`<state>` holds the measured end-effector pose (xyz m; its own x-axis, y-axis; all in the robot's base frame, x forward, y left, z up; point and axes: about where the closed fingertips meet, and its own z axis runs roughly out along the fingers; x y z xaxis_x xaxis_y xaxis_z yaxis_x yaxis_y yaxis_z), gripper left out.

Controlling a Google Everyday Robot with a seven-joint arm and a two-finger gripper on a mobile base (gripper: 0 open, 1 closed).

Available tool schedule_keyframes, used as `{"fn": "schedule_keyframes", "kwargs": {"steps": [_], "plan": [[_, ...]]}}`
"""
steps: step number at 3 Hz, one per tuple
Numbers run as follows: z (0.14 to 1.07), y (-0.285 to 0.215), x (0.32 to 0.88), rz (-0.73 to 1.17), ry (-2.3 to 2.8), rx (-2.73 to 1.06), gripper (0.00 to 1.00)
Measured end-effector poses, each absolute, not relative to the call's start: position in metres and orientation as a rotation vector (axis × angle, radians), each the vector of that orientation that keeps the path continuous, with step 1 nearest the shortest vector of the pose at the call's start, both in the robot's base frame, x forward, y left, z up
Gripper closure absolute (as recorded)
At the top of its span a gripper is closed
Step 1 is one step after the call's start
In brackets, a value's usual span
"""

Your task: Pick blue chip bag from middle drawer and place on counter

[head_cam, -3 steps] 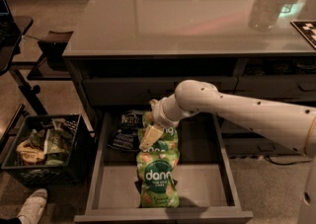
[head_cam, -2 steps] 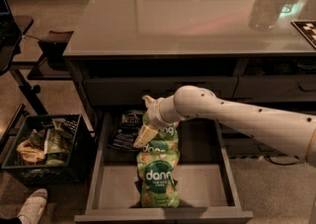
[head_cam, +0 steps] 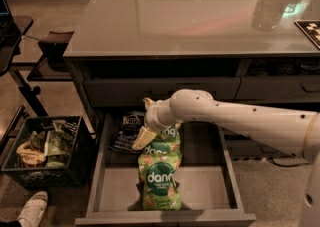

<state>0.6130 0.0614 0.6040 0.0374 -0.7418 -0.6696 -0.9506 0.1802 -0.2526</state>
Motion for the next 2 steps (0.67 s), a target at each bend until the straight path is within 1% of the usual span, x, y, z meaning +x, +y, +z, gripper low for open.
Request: {"fn": "schedule_keyframes", "kwargs": {"steps": [2], "plan": [[0.527,0.072,0.655,0.231,1.966,-1.641,0.0]]}}
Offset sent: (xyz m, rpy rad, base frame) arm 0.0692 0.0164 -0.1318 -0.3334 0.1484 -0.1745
